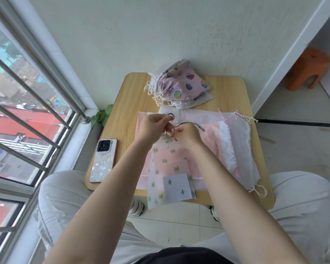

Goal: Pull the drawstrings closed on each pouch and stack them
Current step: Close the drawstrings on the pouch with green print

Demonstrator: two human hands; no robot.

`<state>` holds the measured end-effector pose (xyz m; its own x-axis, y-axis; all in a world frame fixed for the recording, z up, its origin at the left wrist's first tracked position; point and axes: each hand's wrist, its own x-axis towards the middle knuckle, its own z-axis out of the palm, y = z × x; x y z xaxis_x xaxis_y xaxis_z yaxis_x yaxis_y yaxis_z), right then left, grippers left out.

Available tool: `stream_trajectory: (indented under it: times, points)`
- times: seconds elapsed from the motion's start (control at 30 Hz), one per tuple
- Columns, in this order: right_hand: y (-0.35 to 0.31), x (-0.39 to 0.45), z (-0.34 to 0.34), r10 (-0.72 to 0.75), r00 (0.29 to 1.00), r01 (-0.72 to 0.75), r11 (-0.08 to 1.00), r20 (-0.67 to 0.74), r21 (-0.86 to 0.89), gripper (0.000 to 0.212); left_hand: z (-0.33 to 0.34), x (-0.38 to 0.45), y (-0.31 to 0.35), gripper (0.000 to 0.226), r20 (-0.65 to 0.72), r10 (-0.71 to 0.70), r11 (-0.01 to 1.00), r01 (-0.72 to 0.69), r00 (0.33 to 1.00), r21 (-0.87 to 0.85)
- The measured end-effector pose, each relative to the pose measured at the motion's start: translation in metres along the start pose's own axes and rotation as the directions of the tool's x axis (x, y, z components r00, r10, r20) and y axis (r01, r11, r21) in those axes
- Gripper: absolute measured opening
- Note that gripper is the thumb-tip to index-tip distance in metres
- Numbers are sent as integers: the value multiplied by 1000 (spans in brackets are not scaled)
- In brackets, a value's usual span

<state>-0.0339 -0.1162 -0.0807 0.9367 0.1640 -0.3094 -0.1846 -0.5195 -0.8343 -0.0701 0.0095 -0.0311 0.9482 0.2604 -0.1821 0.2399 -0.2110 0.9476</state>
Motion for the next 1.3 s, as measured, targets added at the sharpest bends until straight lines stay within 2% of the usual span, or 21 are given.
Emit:
stream_trajectory:
  times: [0.07,0.13,0.2,0.27,0.33,0.4,0.5,0.57,0.63,0.73,0.8,0.87,1.0,1.2,1.23,1.3]
  points:
    - [-1,-2,-1,-18,999,21,998,-51,63,31,0,1,-1,19,7,-35,995,34,999,95]
    - [-5,-6,-5,-80,984,107,980,-160,168,35,-2,3,-2,19,39,-78,965,66,996,254]
    - [-14,-12,-12,-155,961,204,956,-228,213,29,-4,2,-1,20,126,-123,944,77,984,320]
    - [-25,-17,-18,-204,956,256,931,-211,259,18,-3,-2,5,24,236,-157,946,78,959,315]
    - [-31,-20,-21,-246,955,284,918,-164,275,19,0,-7,11,36,309,-169,944,63,936,324]
    - [-33,-20,-22,-275,952,300,928,-134,220,22,2,-8,11,37,342,-162,937,36,926,347]
    - [-32,-19,-24,-224,969,237,961,-103,140,33,1,-6,6,26,328,-126,963,35,936,269]
    - [-30,-19,-28,-157,984,162,985,-82,54,48,-1,-4,3,34,294,-120,979,64,948,193]
    - [-25,-18,-32,-122,990,117,991,-69,-70,55,-5,-3,2,28,252,-108,984,68,962,164]
    - [-23,-23,-37,-123,992,116,979,-26,-170,42,-6,-1,0,27,166,-94,985,68,982,156]
    - [-24,-27,-39,-118,993,120,985,20,-124,31,-7,2,-4,22,101,-114,988,102,988,116]
    - [-26,-31,-38,-118,988,124,990,99,-59,22,-8,3,-5,20,91,-134,989,127,987,80]
    - [-26,-34,-33,-117,975,130,990,187,-55,18,-9,2,-5,4,132,-132,990,124,982,66]
    - [-27,-37,-35,-121,945,163,980,302,-118,11,-15,4,-1,19,234,-109,984,73,966,160]
    - [-26,-37,-35,-126,945,172,976,301,-131,12,-15,4,0,20,243,-101,980,55,965,190]
    - [-24,-35,-34,-150,972,173,978,183,-116,17,-15,4,2,21,247,-74,968,9,966,252]
